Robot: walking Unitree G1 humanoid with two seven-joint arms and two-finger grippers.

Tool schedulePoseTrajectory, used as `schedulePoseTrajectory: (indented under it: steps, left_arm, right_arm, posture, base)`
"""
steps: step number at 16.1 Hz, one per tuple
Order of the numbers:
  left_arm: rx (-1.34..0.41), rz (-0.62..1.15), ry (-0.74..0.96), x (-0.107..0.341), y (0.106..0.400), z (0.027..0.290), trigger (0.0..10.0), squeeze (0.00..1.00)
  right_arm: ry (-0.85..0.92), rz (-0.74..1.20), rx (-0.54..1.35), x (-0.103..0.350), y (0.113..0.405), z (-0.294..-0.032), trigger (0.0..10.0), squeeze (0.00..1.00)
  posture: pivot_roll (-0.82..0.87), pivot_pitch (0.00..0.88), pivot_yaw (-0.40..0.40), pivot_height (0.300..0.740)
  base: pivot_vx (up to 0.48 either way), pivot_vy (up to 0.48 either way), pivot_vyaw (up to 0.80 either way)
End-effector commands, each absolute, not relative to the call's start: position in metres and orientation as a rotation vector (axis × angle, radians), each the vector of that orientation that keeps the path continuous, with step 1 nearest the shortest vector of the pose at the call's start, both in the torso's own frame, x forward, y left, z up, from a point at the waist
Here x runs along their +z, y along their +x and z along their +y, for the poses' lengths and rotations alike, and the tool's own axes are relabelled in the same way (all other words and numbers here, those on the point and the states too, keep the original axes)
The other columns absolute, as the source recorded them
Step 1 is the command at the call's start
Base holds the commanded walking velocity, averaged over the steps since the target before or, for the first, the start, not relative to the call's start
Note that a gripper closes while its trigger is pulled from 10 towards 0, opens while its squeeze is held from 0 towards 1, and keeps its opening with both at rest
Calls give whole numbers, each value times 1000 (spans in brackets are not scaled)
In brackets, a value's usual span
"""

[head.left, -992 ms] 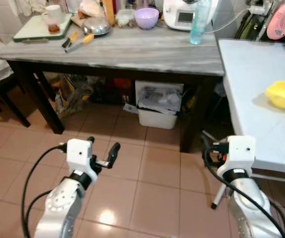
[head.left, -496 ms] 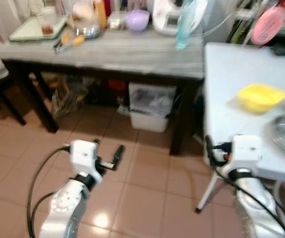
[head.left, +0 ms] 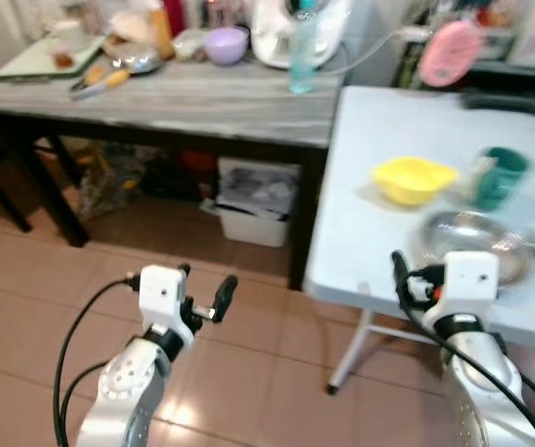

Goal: Setting the table

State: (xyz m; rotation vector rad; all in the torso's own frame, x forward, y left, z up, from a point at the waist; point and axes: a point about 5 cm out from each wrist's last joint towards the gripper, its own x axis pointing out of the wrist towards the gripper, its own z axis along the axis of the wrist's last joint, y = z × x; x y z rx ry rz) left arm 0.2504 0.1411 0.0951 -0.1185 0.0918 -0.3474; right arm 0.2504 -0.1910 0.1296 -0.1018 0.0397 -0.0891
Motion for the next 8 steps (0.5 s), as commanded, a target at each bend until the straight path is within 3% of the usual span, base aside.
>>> schedulePoseTrajectory:
  steps: [1, 4, 8]
  left_arm:
    - [-328, 99, -101, 94, 249, 150, 10000, 0]
    - [-329, 101, -101, 93, 249, 149, 10000, 0]
    - [-335, 100, -99, 94, 249, 149, 10000, 0]
  right_arm:
    - [-93, 29, -70, 132, 251, -185, 10000, 0]
    - [-90, 30, -72, 132, 251, -185, 10000, 0]
    - [-88, 29, -73, 132, 250, -184, 10000, 0]
  posture:
    - [-46, 83, 26, 740]
    - [-46, 83, 26, 740]
    - [-51, 86, 30, 740]
  base:
    - [0, -379, 0]
    - [0, -379, 0]
    - [0, -350, -466]
